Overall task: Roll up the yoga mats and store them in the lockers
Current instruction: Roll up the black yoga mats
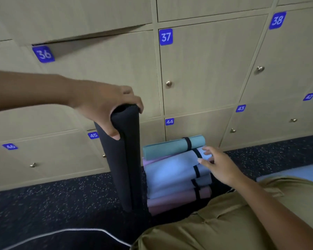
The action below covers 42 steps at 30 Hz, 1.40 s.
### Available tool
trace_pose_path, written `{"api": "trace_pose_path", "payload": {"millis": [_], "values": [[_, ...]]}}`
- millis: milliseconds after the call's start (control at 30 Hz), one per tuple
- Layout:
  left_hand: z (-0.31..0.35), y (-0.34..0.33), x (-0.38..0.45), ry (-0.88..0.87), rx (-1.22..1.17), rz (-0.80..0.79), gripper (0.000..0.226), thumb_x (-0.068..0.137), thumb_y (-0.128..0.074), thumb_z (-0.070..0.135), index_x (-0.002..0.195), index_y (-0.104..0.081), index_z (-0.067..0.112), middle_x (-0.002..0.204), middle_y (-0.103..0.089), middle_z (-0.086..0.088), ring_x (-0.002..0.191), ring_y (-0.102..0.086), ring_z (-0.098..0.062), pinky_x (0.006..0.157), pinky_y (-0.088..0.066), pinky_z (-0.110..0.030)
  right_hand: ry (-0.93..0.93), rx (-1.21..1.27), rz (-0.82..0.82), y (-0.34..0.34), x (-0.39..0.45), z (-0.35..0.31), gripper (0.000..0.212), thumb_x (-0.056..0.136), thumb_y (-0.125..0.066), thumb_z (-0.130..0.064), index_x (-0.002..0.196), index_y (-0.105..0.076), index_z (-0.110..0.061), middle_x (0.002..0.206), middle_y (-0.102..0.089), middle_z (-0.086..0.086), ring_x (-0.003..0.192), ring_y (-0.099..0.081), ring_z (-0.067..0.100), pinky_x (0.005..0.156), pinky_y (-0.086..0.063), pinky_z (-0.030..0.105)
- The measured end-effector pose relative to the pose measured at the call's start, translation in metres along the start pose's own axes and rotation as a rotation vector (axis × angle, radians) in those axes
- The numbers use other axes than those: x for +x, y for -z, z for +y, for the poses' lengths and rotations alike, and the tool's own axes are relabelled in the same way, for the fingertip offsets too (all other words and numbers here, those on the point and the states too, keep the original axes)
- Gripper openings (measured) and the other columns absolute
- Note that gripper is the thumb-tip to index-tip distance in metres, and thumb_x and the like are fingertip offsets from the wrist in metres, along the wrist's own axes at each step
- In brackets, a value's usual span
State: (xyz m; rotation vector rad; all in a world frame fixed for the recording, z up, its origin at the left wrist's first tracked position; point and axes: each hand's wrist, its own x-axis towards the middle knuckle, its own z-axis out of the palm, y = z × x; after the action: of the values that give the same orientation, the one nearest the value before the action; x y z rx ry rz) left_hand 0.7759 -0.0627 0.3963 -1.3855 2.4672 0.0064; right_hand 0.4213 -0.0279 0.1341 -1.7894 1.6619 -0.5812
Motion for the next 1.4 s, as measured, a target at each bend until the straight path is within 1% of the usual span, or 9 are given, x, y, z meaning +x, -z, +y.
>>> {"api": "trace_pose_path", "payload": {"millis": [100, 200, 300, 500, 700, 800, 933, 1067, 1400], "values": [[-0.011, -0.049, 0.001, -0.025, 0.010, -0.097, 0.090, 0.056, -0.085, 0.070, 0.131, -0.040, 0.051, 0.128, -0.047, 0.012, 0.108, -0.056, -0.015, 0.087, -0.056, -0.039, -0.034, -0.023, -0.031, -0.007, -0.003, 0.011, 0.056, 0.096, -0.068, -0.040, 0.144, -0.050, -0.017, 0.135, -0.060, 0.004, 0.115, -0.060, 0.019, 0.102, -0.048, 0.040], [-0.017, -0.089, 0.008, -0.033, 0.016, -0.132, 0.086, 0.063, -0.080, 0.071, 0.132, -0.031, 0.050, 0.129, -0.037, 0.007, 0.113, -0.047, -0.018, 0.089, -0.052, -0.035, -0.045, -0.034, -0.040, -0.008, -0.004, 0.015, 0.056, 0.096, -0.068, -0.040, 0.144, -0.050, -0.018, 0.135, -0.059, 0.004, 0.111, -0.060, 0.018, 0.100, -0.048, 0.038], [-0.022, -0.126, 0.022, 0.008, 0.017, -0.143, 0.087, 0.065, -0.079, 0.069, 0.133, -0.028, 0.047, 0.133, -0.034, 0.003, 0.118, -0.044, -0.022, 0.089, -0.053, -0.040, -0.049, -0.049, -0.036, -0.012, -0.006, 0.019, 0.055, 0.096, -0.068, -0.038, 0.143, -0.051, -0.017, 0.135, -0.059, 0.004, 0.112, -0.060, 0.019, 0.100, -0.048, 0.038], [-0.026, -0.161, 0.045, 0.051, 0.034, -0.155, 0.090, 0.063, -0.079, 0.067, 0.133, -0.028, 0.046, 0.134, -0.033, 0.002, 0.118, -0.042, -0.024, 0.087, -0.056, -0.046, -0.069, -0.080, -0.069, -0.014, -0.009, 0.024, 0.054, 0.098, -0.065, -0.039, 0.145, -0.049, -0.020, 0.135, -0.058, 0.001, 0.116, -0.058, 0.018, 0.100, -0.047, 0.036], [-0.036, -0.164, 0.062, 0.036, 0.010, -0.130, 0.097, 0.066, -0.075, 0.075, 0.143, -0.022, 0.047, 0.143, -0.031, 0.003, 0.126, -0.038, -0.024, 0.090, -0.051, -0.040, -0.090, -0.095, -0.085, -0.016, -0.009, 0.029, 0.053, 0.097, -0.064, -0.043, 0.145, -0.047, -0.025, 0.131, -0.058, -0.004, 0.106, -0.060, 0.013, 0.095, -0.048, 0.035], [-0.036, -0.166, 0.064, 0.030, -0.015, -0.137, 0.107, 0.061, -0.069, 0.084, 0.146, -0.014, 0.050, 0.149, -0.024, 0.006, 0.133, -0.032, -0.024, 0.096, -0.051, -0.043, -0.091, -0.096, -0.073, -0.017, -0.009, 0.029, 0.053, 0.097, -0.064, -0.043, 0.145, -0.048, -0.026, 0.130, -0.057, -0.005, 0.104, -0.060, 0.013, 0.094, -0.048, 0.034], [-0.033, -0.168, 0.069, 0.006, 0.023, -0.088, 0.109, 0.061, -0.066, 0.087, 0.148, -0.011, 0.049, 0.154, -0.021, 0.006, 0.140, -0.027, -0.025, 0.099, -0.051, -0.045, -0.078, -0.103, -0.076, -0.018, -0.009, 0.028, 0.053, 0.097, -0.064, -0.042, 0.145, -0.048, -0.025, 0.128, -0.056, -0.006, 0.096, -0.061, 0.006, 0.091, -0.048, 0.031], [-0.031, -0.168, 0.072, -0.008, 0.020, -0.051, 0.112, 0.063, -0.064, 0.089, 0.150, -0.008, 0.047, 0.154, -0.021, 0.006, 0.141, -0.026, -0.025, 0.099, -0.051, -0.044, -0.080, -0.103, -0.076, -0.017, -0.009, 0.028, 0.053, 0.098, -0.064, -0.041, 0.145, -0.047, -0.025, 0.128, -0.055, -0.007, 0.092, -0.062, 0.004, 0.089, -0.049, 0.031], [-0.030, -0.171, 0.079, -0.046, -0.023, -0.036, 0.113, 0.063, -0.064, 0.089, 0.152, -0.009, 0.047, 0.154, -0.020, 0.008, 0.142, -0.023, -0.022, 0.102, -0.050, -0.042, -0.081, -0.107, -0.071, -0.015, -0.010, 0.025, 0.052, 0.099, -0.062, -0.042, 0.146, -0.045, -0.027, 0.130, -0.055, -0.008, 0.091, -0.063, 0.005, 0.091, -0.050, 0.033]]}}
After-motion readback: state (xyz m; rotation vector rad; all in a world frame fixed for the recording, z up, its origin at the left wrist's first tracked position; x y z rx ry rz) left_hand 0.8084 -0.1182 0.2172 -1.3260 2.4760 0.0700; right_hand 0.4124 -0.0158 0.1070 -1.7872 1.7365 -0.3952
